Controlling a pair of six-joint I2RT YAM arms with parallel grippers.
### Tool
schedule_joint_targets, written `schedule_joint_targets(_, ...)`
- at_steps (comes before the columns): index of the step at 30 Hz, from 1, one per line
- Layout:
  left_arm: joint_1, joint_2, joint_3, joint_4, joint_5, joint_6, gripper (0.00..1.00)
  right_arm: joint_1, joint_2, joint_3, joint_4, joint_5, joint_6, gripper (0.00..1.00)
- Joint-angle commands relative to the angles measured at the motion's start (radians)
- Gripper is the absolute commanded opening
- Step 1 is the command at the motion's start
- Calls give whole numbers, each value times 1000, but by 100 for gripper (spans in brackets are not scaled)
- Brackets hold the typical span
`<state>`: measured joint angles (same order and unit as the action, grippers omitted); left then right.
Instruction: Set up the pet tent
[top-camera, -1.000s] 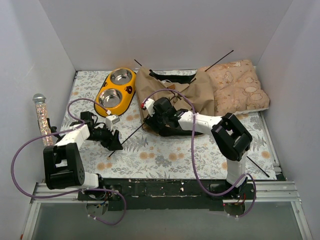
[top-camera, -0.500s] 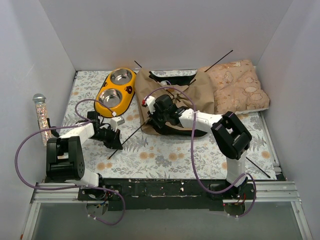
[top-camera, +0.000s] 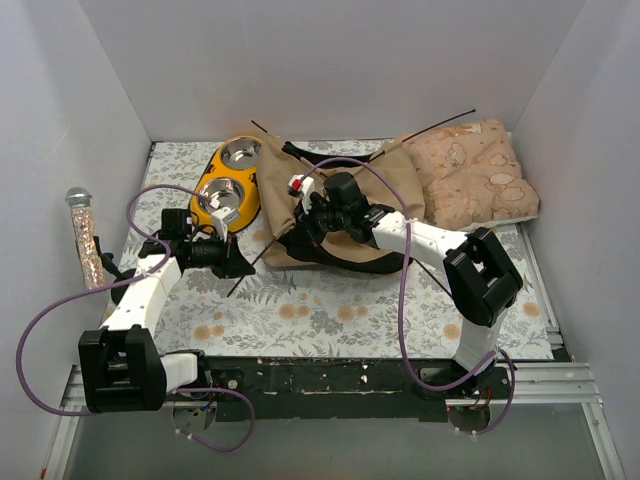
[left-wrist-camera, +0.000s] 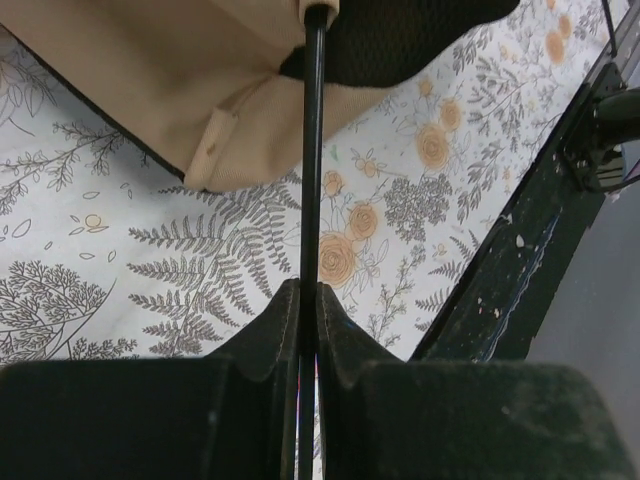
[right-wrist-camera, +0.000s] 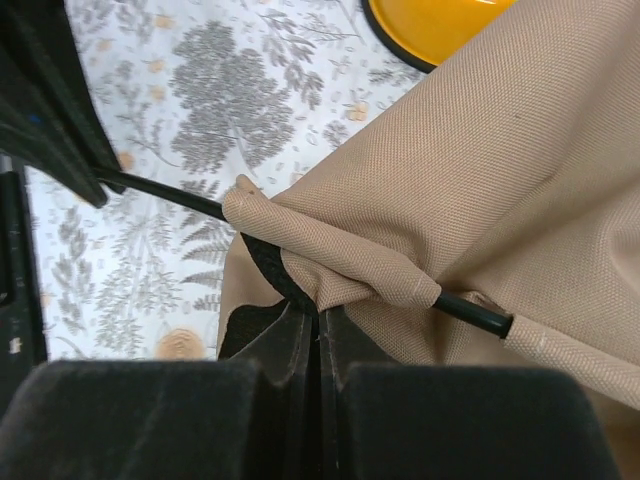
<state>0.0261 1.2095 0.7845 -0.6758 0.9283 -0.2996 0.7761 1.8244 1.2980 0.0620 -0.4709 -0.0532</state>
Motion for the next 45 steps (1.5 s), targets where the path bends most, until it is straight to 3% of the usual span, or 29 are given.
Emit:
schedule_joint_targets(1,-11,-57,42,255,64,-147,0,40,-20,60,29,-255,87,1)
schedule_joint_targets(7,-11,-48,64,263,83,-162,0,43,-43,50,-20,-299,58,1)
schedule_joint_targets(12,-11,-45,21,329,107,-199,0,115,-17,110,-125,-285,-66,1)
schedule_joint_targets(16,-11,-42,39,326,126,-181,0,147,-13,153,-211,-241,-160,27)
schedule_joint_targets(19,-11,-57,71,245,124,-112,0,147,2,246,-316,-190,-210,56)
schedule_joint_targets(24,3,-120,67,161,99,-38,0,147,9,401,-546,-117,-393,72)
schedule_joint_targets(27,37,-157,61,87,77,37,0,146,22,518,-811,-74,-558,79)
schedule_joint_targets(31,57,-197,39,51,50,91,0,143,36,644,-1062,-66,-735,81)
schedule_joint_targets(34,58,-200,35,41,55,114,0,141,-3,643,-1014,-17,-757,82)
schedule_joint_targets(39,58,-205,39,5,92,181,0,143,-120,414,-592,-12,-731,84)
schedule_joint_targets(45,58,-214,61,-47,121,247,0,156,29,550,-555,-89,-749,83)
